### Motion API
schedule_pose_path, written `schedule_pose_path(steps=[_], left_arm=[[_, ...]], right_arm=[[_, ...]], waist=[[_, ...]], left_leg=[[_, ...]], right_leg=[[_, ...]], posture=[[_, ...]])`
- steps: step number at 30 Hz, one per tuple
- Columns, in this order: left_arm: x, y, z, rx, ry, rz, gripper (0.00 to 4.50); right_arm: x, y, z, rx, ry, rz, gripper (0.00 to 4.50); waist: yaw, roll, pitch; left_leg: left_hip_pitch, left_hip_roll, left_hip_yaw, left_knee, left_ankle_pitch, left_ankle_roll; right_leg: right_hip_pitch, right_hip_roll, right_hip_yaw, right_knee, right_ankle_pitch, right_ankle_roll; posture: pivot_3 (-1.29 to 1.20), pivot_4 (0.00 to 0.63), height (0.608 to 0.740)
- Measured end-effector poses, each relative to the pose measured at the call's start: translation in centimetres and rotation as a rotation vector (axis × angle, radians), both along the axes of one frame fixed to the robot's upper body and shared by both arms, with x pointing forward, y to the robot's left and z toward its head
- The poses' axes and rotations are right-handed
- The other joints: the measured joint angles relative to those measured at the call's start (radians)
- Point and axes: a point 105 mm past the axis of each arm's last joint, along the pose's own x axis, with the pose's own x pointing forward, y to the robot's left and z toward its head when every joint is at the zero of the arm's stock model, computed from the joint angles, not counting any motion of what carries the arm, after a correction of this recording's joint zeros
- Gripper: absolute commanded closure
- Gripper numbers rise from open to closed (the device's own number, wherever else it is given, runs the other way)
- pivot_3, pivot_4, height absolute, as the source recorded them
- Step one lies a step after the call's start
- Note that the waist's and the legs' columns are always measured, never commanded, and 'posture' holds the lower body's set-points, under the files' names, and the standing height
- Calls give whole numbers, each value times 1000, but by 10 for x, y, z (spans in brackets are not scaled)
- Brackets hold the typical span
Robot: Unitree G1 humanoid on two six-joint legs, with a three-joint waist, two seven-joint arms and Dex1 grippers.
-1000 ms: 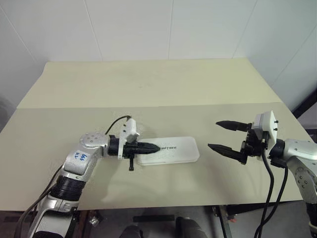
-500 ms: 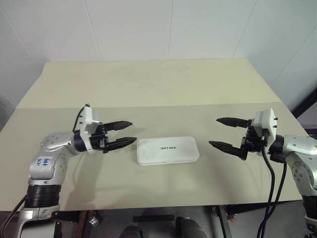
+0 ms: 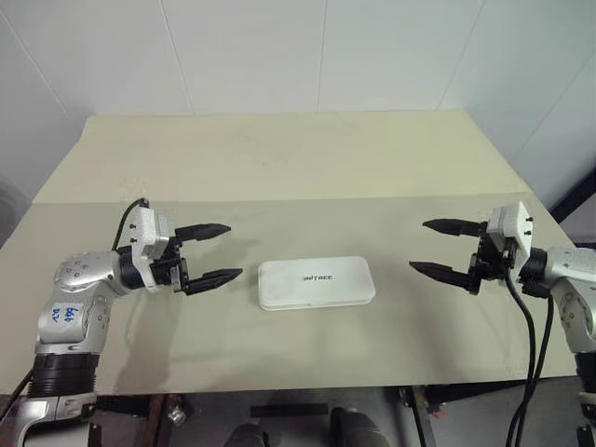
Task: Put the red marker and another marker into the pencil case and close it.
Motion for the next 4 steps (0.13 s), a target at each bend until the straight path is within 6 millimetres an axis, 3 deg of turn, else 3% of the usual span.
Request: schedule_pose_path(steps=[4], left_arm=[[1,-1,-3,3,5,-2,36]], right_arm=[[1,-2,-2,-6,2,-7,0]], waist=[[-2,0,0]], left_leg=[[-1,0,1,0,0,0]], right_leg=[[0,0,0,0,0,0]], posture=[[0,150,740]])
